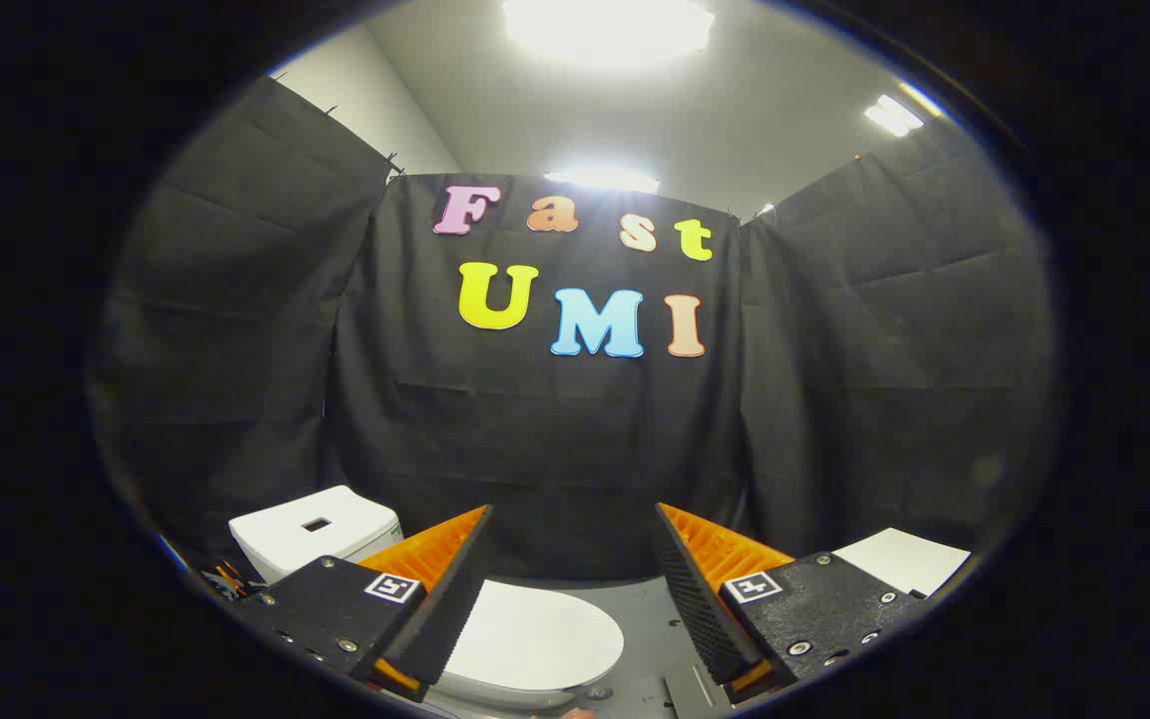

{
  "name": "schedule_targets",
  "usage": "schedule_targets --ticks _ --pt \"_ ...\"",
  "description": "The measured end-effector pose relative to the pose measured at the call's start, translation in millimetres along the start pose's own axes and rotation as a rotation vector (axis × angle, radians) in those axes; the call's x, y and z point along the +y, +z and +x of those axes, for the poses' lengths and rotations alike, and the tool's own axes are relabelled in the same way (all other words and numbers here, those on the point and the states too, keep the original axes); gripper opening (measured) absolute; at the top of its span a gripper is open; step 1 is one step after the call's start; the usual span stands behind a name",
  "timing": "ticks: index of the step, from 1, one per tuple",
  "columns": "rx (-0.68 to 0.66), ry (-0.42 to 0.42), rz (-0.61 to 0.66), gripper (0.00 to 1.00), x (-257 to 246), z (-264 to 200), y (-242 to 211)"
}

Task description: Open the toilet lid.

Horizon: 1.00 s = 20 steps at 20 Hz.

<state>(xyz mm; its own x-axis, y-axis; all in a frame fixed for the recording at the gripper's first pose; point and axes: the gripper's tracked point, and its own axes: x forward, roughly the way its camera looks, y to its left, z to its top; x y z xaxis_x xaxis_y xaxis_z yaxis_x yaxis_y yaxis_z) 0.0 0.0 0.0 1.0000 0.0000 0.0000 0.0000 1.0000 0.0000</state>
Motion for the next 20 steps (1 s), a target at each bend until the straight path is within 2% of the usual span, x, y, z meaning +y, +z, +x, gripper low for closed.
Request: schedule_targets --ticks 20 --pt "0.002 0.007 0.030 0.95 -5 2 -7"
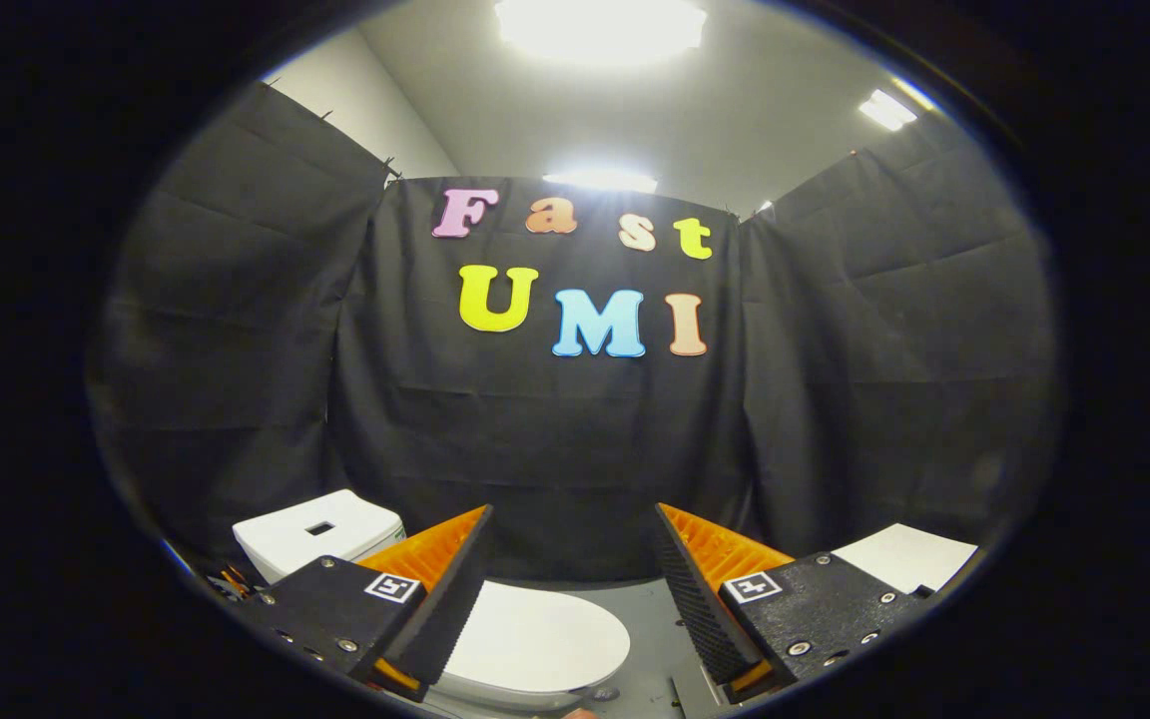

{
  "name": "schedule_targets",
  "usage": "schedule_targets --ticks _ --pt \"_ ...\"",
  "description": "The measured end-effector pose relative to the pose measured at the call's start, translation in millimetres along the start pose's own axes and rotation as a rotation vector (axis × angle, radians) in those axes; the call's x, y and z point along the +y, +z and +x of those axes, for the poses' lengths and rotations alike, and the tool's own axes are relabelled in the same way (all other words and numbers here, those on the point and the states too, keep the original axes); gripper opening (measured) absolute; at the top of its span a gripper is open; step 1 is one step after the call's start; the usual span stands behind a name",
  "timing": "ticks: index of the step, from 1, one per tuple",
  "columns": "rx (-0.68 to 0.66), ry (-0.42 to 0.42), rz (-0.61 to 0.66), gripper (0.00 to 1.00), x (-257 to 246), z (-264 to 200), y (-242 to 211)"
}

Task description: Open the toilet lid.

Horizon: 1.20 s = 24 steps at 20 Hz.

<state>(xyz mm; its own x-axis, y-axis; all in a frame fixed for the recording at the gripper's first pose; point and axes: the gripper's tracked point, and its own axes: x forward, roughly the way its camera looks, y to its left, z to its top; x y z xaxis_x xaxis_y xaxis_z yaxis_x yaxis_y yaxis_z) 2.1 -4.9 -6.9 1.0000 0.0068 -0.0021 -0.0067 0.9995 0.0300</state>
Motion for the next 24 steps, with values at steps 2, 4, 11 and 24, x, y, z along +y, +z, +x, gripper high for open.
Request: schedule_targets --ticks 2,4,11,24 --pt "0.006 -0.028 0.005 0.95 -6 4 -5" --pt "0.016 -0.053 0.020 0.95 -9 7 -12" --pt "0.039 -0.043 0.114 0.95 -5 17 -38" --pt "0.258 -0.094 0.341 0.94 -19 33 -140"
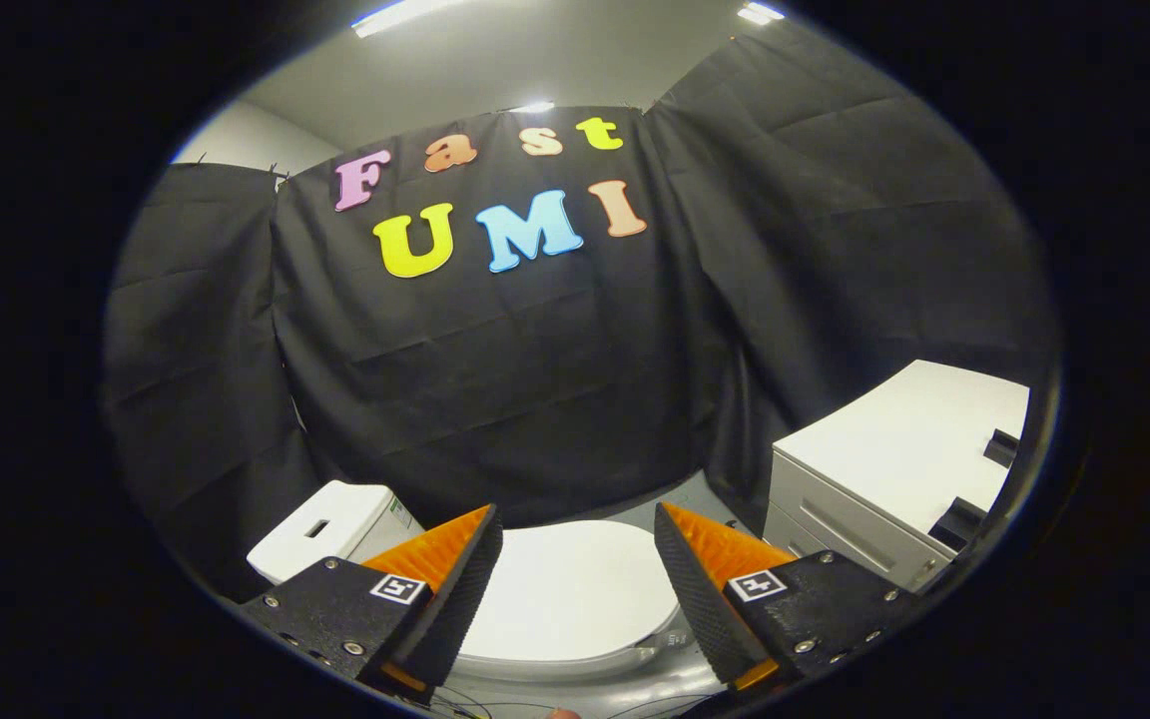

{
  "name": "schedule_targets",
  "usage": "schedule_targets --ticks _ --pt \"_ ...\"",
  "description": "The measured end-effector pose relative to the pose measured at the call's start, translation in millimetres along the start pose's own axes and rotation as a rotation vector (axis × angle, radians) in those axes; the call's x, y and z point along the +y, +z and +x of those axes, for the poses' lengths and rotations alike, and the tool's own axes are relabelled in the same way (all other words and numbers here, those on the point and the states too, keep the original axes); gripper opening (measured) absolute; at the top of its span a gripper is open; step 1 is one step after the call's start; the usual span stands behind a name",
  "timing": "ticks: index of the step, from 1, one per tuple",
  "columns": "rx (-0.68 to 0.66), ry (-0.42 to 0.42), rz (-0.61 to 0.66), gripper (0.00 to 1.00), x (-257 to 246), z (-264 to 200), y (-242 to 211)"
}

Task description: Open the toilet lid.

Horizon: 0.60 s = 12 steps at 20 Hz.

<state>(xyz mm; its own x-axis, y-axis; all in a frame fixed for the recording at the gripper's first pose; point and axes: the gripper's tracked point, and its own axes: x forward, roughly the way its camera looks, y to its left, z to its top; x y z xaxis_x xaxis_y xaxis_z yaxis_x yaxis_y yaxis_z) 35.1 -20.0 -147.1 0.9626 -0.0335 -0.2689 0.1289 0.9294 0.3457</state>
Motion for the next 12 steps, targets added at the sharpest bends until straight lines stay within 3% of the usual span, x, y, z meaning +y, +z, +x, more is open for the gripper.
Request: schedule_targets --ticks 7,12 --pt "0.077 0.025 0.165 0.96 -18 13 -43" --pt "0.133 -0.020 0.197 0.96 -41 19 -74"
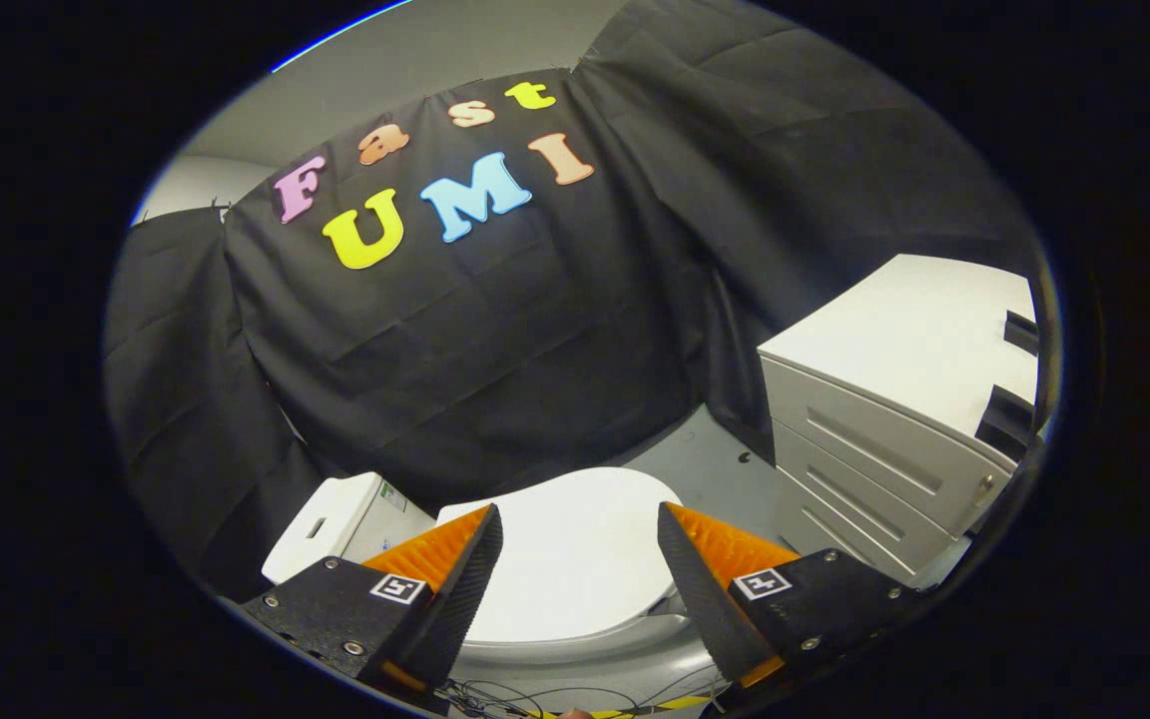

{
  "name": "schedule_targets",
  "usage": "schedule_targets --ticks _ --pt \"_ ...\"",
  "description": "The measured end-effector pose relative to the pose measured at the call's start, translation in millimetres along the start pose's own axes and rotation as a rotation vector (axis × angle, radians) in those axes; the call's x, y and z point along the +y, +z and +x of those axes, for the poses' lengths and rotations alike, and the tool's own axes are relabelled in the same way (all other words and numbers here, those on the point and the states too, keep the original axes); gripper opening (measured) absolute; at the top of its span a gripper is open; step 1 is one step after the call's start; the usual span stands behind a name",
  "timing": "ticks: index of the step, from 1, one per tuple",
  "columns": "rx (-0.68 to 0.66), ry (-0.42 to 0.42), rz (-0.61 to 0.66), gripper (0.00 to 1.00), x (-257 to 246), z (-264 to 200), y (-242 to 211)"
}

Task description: Open the toilet lid.

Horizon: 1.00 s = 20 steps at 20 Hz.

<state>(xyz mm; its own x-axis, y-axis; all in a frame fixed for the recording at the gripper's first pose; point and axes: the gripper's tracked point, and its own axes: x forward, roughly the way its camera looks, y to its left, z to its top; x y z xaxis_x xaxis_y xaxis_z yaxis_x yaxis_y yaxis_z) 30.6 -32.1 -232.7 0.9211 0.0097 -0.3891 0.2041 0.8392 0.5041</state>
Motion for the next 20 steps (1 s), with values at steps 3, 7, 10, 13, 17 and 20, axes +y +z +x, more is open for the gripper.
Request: schedule_targets --ticks 3,7,10,13,17,20 --pt "0.035 -0.018 0.022 0.96 -12 5 -18" --pt "0.097 -0.042 0.004 0.96 -21 11 -48" --pt "0.143 -0.059 0.018 0.95 -28 14 -65" --pt "0.184 -0.092 0.057 0.94 -42 17 -89" --pt "0.247 -0.130 0.137 0.95 -60 22 -118" --pt "0.283 -0.157 0.177 0.95 -72 23 -137"
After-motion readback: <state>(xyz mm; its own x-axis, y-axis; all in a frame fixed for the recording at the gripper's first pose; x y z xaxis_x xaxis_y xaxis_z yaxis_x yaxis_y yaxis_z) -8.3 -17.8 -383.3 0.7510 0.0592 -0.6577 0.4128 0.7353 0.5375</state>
